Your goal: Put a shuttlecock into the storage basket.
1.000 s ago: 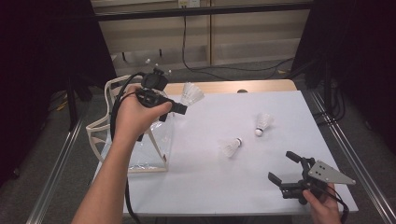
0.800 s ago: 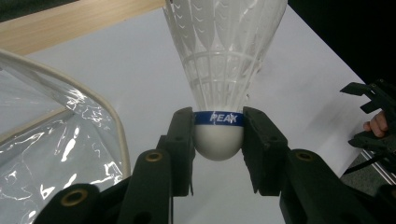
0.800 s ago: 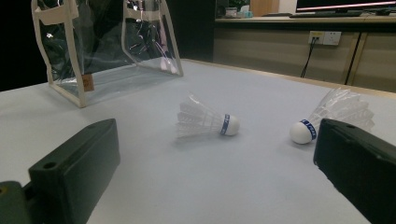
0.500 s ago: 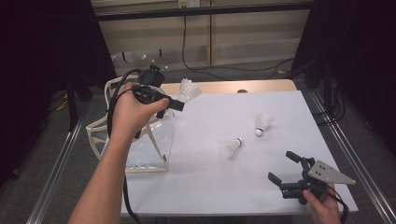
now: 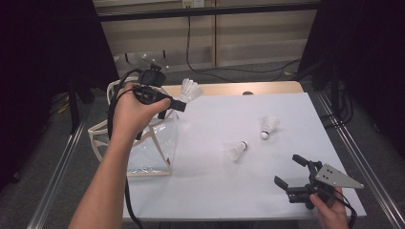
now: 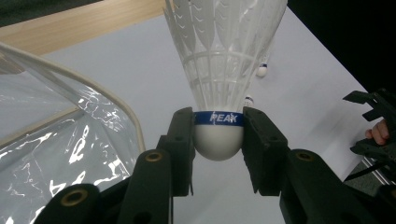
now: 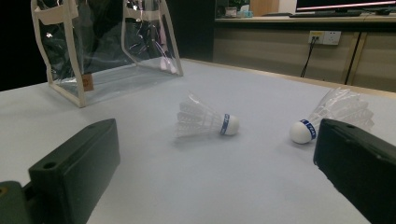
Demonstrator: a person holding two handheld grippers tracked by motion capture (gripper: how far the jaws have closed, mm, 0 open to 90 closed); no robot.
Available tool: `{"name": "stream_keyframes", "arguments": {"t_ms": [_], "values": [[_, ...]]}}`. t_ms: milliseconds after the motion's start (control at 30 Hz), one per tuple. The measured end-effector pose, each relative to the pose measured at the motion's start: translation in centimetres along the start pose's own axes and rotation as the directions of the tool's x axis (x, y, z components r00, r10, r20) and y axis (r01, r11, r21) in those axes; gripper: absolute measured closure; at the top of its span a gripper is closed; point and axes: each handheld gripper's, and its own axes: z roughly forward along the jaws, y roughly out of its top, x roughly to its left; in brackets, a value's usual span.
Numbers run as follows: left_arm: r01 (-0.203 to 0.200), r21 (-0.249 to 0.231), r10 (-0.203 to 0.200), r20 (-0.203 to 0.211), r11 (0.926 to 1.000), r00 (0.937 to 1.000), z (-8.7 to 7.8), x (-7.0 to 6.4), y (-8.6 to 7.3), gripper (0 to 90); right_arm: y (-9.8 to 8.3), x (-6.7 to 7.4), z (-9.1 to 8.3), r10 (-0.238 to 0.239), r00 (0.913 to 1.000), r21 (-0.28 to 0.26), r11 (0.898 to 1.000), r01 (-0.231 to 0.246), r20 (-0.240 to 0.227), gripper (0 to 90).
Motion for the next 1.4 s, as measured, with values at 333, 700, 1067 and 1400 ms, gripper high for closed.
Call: {"name": "stream_keyframes", "arguments": {"t_ms": [333,700,1067,1400], "values": [[0.002,-0.008,-0.002,-0.013,1.0,0.9999,-0.5,0.3,0.1,65.6,0.0,0.0,0.0,0.003,1.0,0.001,1.0,-0.003,-0.001,0.1],[0.015,-0.02,-0.016,-0.031,0.9997,0.9994,-0.9,0.8,0.0,65.6,0.0,0.0,0.0,0.001,1.0,0.0,1.0,-0.001,0.0,0.1],[0.023,-0.028,-0.025,-0.054,0.9993,0.9982,-1.2,1.4,-0.1,65.7,0.0,0.0,0.0,0.002,1.0,0.001,1.0,-0.002,0.0,0.1],[0.038,-0.038,-0.041,-0.069,0.9986,0.9968,-1.6,1.9,-0.2,65.6,0.0,0.0,0.0,0.002,1.0,0.0,1.0,-0.002,0.001,0.1]]}}
